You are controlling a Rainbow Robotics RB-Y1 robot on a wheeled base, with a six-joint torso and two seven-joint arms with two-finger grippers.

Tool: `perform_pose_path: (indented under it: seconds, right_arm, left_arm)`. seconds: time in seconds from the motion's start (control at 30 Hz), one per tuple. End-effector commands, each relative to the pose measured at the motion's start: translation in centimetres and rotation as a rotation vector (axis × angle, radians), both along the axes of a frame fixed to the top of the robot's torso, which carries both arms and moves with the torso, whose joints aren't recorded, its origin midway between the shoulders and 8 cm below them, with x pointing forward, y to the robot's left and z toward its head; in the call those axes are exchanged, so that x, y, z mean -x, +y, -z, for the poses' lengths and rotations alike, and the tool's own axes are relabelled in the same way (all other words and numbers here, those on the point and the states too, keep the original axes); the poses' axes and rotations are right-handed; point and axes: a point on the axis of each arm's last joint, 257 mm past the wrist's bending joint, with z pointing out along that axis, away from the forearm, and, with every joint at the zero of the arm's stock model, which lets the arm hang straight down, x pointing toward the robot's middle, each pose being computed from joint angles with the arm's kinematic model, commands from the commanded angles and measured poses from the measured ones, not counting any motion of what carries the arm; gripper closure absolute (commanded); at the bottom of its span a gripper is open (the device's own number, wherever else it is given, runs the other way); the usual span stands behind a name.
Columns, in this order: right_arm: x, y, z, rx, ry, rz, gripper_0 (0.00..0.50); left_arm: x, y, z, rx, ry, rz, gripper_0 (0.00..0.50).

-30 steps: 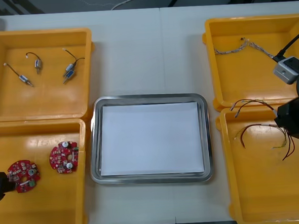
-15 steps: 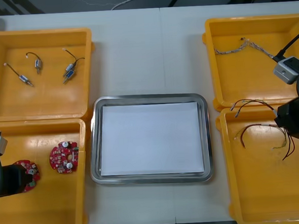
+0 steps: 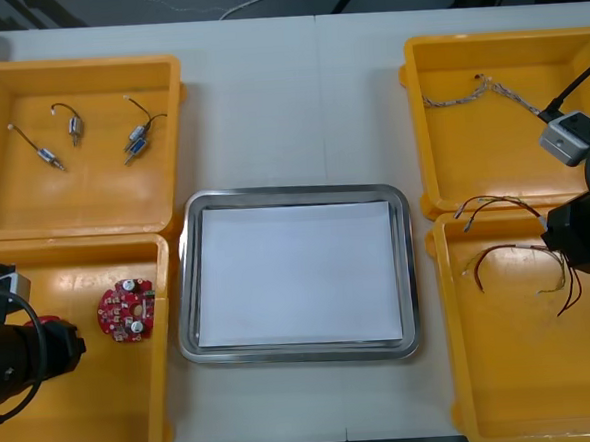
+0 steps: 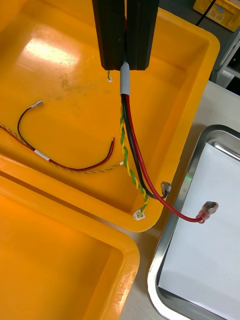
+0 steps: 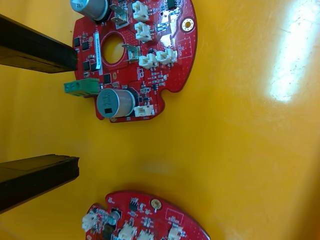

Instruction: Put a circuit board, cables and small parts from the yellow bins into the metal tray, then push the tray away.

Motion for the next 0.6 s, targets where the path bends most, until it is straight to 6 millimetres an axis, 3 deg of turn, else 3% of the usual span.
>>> perform_pose_path:
  seconds: [0.03,0.17,0.6]
  right_arm:
    - [-0.7,-1.2,-1.9,0.014,-0.042,0.043,0.5]
    - [-0.7,-1.2,-1.9,0.014,-0.042,0.043,0.5]
    - [-0.7,-1.2,-1.9,0.014,-0.042,0.043,0.5]
  left_arm:
    - [0.7,-0.1,1.5,-0.031,0.008,0.051,0.025]
    - [1.0,0.5,1.9,-0.049,0.015,0.052,0.063]
    - [1.2,1.0,3.3,-0.064,0.012,0.066,0.077]
